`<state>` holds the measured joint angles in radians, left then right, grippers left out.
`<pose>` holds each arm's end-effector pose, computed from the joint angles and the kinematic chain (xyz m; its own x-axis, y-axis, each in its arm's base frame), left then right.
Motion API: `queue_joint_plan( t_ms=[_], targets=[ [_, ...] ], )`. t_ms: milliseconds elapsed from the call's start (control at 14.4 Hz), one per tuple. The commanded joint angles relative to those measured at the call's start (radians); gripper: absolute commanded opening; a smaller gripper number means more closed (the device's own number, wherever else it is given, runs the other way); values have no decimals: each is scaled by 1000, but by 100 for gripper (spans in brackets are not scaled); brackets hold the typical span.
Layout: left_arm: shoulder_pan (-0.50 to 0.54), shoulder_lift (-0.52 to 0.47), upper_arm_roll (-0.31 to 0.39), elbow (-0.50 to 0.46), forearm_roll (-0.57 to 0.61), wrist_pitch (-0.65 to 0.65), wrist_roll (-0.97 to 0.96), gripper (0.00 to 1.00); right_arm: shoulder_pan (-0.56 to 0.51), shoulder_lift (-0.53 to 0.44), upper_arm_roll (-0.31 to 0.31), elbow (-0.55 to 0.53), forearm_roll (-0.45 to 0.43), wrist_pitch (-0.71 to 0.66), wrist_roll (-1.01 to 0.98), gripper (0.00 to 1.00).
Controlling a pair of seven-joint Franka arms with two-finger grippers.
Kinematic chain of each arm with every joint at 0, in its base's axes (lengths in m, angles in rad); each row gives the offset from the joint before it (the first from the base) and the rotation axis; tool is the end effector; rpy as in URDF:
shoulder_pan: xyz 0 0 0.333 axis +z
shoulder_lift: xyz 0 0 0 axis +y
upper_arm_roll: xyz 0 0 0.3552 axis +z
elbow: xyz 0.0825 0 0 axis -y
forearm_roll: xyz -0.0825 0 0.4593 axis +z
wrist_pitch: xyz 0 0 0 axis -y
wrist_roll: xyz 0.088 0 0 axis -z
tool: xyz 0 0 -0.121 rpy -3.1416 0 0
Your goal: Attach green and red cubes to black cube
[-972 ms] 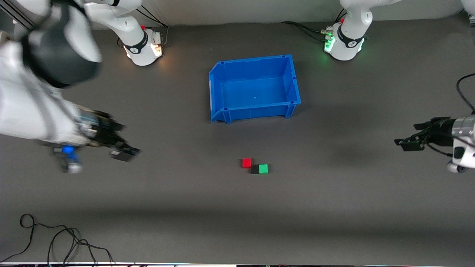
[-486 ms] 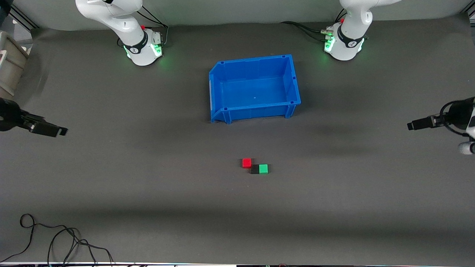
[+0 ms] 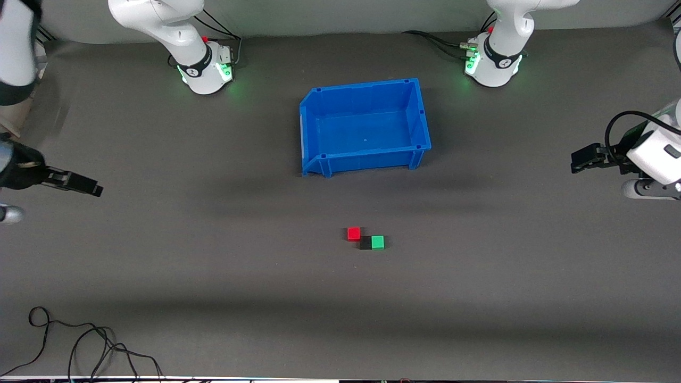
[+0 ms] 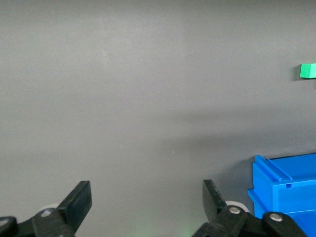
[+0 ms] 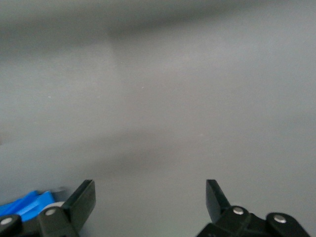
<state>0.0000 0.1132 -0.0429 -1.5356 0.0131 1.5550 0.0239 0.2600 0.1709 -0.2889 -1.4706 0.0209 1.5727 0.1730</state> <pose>0.6622 -0.0254 0.5944 0.9934 -0.0665 -0.0937 -0.0674 -0.9977 -0.0060 0.6835 -0.0017 0.5964 0.9783 -0.1995 -0.0561 -0.1976 -0.9796 0.0378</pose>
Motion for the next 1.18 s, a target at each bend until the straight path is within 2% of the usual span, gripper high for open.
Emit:
queue_joint_plan(
  t_ms=[0,278,347,486,694,903,1111],
  targets=[
    [-3,-39,8,-34,-1,30,36,100,47,-63,-4,-91,-62,52,-18,99],
    [0,-50,9,-29,-25,26,24,100,30,-65,7,-94,-61,49,-18,99],
    [0,-53,11,-28,-24,28,24,100,-32,-71,52,-94,-58,43,-18,99],
    [3,-63,11,-26,-28,28,24,100,-202,-93,219,-106,-58,41,-24,99],
    [5,-69,11,-24,-35,22,24,100,-351,-128,333,-105,-53,29,-21,99],
    [-21,-70,21,-24,-35,22,22,100,-378,-142,343,-105,-52,1,-50,99],
    [-58,-72,63,-24,-33,19,22,100,-360,-116,343,-105,-50,-16,-49,99]
  ],
)
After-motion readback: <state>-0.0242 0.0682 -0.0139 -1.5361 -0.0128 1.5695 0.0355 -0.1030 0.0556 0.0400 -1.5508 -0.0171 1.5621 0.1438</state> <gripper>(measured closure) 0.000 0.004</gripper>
